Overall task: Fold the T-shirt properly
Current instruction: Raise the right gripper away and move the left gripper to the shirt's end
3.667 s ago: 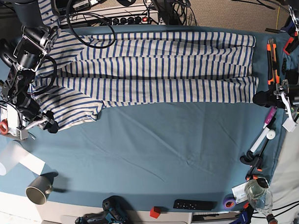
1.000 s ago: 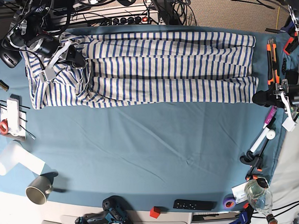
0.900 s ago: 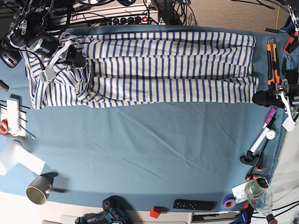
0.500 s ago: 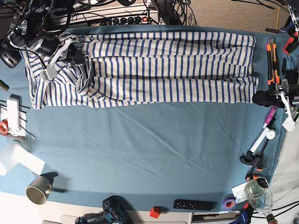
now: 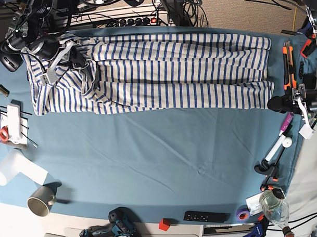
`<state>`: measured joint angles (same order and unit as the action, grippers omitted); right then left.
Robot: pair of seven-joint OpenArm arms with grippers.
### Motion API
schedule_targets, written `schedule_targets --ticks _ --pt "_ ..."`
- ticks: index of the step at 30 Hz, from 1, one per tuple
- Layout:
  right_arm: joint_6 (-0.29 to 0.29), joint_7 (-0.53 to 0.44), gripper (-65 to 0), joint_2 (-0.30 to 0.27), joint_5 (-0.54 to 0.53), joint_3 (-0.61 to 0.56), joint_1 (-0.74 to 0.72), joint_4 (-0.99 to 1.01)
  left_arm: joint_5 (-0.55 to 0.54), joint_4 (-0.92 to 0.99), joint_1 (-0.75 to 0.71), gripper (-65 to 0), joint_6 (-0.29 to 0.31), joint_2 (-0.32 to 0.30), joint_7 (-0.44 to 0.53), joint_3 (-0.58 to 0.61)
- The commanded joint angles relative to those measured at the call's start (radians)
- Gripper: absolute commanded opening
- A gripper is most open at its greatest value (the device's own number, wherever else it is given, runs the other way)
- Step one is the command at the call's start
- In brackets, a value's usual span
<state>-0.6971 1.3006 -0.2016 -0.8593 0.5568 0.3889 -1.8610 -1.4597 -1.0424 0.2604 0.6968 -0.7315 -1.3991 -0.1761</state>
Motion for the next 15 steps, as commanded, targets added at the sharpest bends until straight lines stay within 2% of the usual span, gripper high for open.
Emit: schedule_targets --ticks 1,4,8,12,15 --pt "-0.001 -0.041 -43.2 -0.014 -0.002 0.006 -0.002 -0.018 -0.024 -0.013 0.02 -37.3 0.001 -0.025 0.003 -0.005" --pt "-0.001 -0.121 -41.8 -0.021 0.082 0.013 -0.01 -0.018 -0.024 -0.013 0.02 -37.3 0.001 -0.025 0.003 -0.02" --pt "-0.001 -0.222 -41.8 -0.069 0.177 0.014 -0.035 -0.018 -0.024 -0.013 0.019 -37.3 0.001 -0.025 0.003 -0.088" --pt "-0.001 -0.239 -41.8 -0.109 0.256 0.014 -0.093 -0.018 -0.024 -0.013 0.019 -37.3 0.001 -0.025 0.003 -0.196" --pt "0.012 -0.254 -41.8 -0.114 0.312 0.014 -0.133 -0.018 -0.024 -0.013 0.019 -37.3 0.001 -0.026 0.003 -0.274"
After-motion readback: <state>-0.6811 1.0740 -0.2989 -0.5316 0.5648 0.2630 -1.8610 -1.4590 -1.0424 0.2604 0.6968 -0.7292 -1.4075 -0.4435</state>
